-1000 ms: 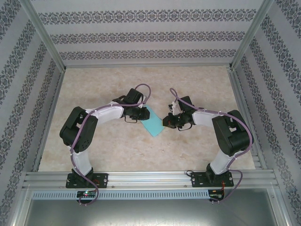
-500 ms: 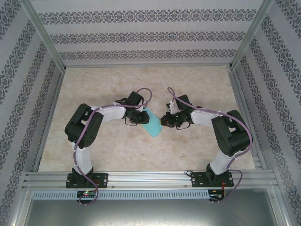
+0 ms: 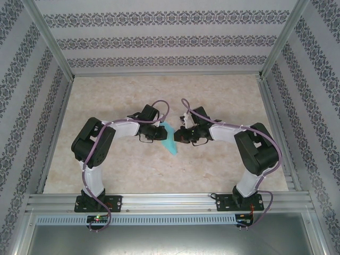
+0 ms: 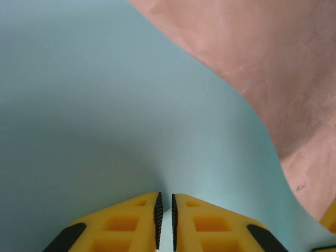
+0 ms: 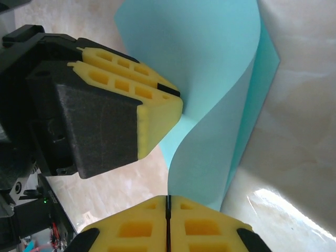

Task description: Fold a paper plane with a square sheet of paper (pick it up from the middle)

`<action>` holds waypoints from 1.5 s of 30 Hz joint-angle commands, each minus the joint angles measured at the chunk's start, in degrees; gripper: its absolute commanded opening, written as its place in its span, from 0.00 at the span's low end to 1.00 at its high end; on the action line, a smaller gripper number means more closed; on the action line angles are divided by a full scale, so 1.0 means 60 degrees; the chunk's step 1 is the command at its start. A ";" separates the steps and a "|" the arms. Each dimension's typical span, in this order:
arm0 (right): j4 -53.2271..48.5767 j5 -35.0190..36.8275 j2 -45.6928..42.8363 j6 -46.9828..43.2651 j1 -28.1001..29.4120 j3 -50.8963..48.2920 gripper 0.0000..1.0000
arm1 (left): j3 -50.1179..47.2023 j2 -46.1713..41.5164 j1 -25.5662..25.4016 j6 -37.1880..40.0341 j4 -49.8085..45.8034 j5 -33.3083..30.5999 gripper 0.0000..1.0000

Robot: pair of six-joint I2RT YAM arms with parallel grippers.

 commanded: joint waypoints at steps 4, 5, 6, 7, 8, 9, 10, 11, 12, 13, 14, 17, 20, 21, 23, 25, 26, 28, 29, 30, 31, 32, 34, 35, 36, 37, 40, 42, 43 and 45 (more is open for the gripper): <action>0.0756 -0.0157 0.0568 0.0531 0.0348 0.0348 0.11 | -0.0595 0.0012 0.0207 -0.0095 -0.0224 0.0206 0.18; 0.0834 -0.0157 0.0642 0.0581 0.0369 0.0349 0.11 | -0.0612 -0.0026 0.0218 -0.0122 -0.0219 0.0223 0.18; 0.0894 -0.0157 0.0693 0.0618 0.0385 0.0369 0.11 | -0.0615 -0.0055 0.0221 -0.0128 -0.0211 0.0241 0.18; 0.0929 -0.0164 0.0744 0.0650 0.0401 0.0374 0.11 | -0.0645 -0.0071 0.0222 -0.0123 -0.0189 0.0255 0.18; 0.0977 -0.0144 0.0804 0.0693 0.0436 0.0376 0.11 | -0.0660 -0.0093 0.0234 -0.0133 -0.0166 0.0281 0.17; 0.1050 -0.0154 0.0849 0.0741 0.0449 0.0382 0.11 | -0.0672 -0.0099 0.0248 -0.0137 -0.0153 0.0297 0.17; 0.1131 -0.0179 0.0895 0.0801 0.0466 0.0371 0.11 | -0.0664 -0.0097 0.0255 -0.0165 -0.0144 0.0320 0.17; 0.1240 -0.0189 0.0928 0.0872 0.0473 0.0348 0.11 | -0.0675 -0.0092 0.0262 -0.0171 -0.0125 0.0337 0.17; 0.1321 -0.0188 0.0952 0.0920 0.0487 0.0340 0.12 | -0.0684 -0.0092 0.0277 -0.0180 -0.0099 0.0348 0.17; 0.1392 -0.0214 0.0997 0.0971 0.0495 0.0331 0.12 | -0.0704 -0.0109 0.0271 -0.0198 -0.0078 0.0353 0.17; 0.1446 -0.0218 0.1040 0.1007 0.0502 0.0326 0.13 | -0.0716 -0.0128 0.0286 -0.0221 -0.0068 0.0354 0.17; 0.1519 -0.0209 0.1185 0.1031 0.0557 0.0316 0.13 | -0.0789 -0.0197 0.0346 -0.0296 0.0075 0.0450 0.17; 0.1508 -0.0099 0.1293 0.1026 0.0619 0.0328 0.14 | -0.0835 -0.0252 0.0387 -0.0371 0.0175 0.0593 0.17; 0.1546 -0.0084 0.1333 0.1049 0.0619 0.0327 0.14 | -0.0836 -0.0267 0.0409 -0.0408 0.0189 0.0617 0.17; 0.1627 -0.0055 0.1426 0.1088 0.0619 0.0316 0.14 | -0.0863 -0.0297 0.0422 -0.0443 0.0269 0.0713 0.17; 0.1669 -0.0026 0.1460 0.1118 0.0649 0.0328 0.14 | -0.0854 -0.0313 0.0437 -0.0460 0.0285 0.0749 0.17; 0.1714 -0.0011 0.1474 0.1140 0.0661 0.0325 0.14 | -0.0860 -0.0314 0.0435 -0.0474 0.0304 0.0763 0.17; 0.1821 -0.0025 0.1502 0.1206 0.0667 0.0300 0.14 | -0.0865 -0.0312 0.0445 -0.0502 0.0338 0.0818 0.17; 0.1848 -0.0011 0.1502 0.1234 0.0660 0.0287 0.14 | -0.0872 -0.0302 0.0464 -0.0503 0.0354 0.0822 0.17; 0.1904 -0.0011 0.1504 0.1263 0.0663 0.0265 0.14 | -0.0870 -0.0291 0.0468 -0.0517 0.0355 0.0812 0.17; 0.1996 -0.0018 0.1485 0.1319 0.0663 0.0231 0.14 | -0.0881 -0.0296 0.0475 -0.0519 0.0374 0.0823 0.17; 0.2068 -0.0025 0.1489 0.1371 0.0656 0.0212 0.14 | -0.0896 -0.0284 0.0484 -0.0532 0.0411 0.0846 0.17; 0.2041 -0.0017 0.1565 0.1347 0.0678 0.0232 0.15 | -0.0896 -0.0302 0.0499 -0.0584 0.0446 0.0892 0.17; 0.2014 -0.0003 0.1629 0.1317 0.0692 0.0243 0.16 | -0.0897 -0.0313 0.0493 -0.0598 0.0453 0.0909 0.17; 0.1963 -0.0007 0.1697 0.1282 0.0693 0.0268 0.16 | -0.0865 -0.0330 0.0488 -0.0605 0.0452 0.0924 0.17; 0.1920 0.0002 0.1744 0.1254 0.0689 0.0281 0.16 | -0.0840 -0.0352 0.0500 -0.0604 0.0439 0.0939 0.18; 0.1737 0.0154 0.1822 0.1112 0.0693 0.0285 0.16 | -0.0771 -0.0474 0.0513 -0.0643 0.0423 0.0954 0.19; 0.1574 0.0245 0.1826 0.1004 0.0693 0.0300 0.17 | -0.0720 -0.0612 0.0525 -0.0639 0.0381 0.0957 0.23; 0.1525 0.0277 0.1829 0.0973 0.0693 0.0322 0.17 | -0.0704 -0.0687 0.0540 -0.0628 0.0379 0.0951 0.24; 0.1505 0.0273 0.1895 0.0950 0.0693 0.0318 0.18 | -0.0650 -0.0843 0.0578 -0.0547 0.0199 0.0890 0.28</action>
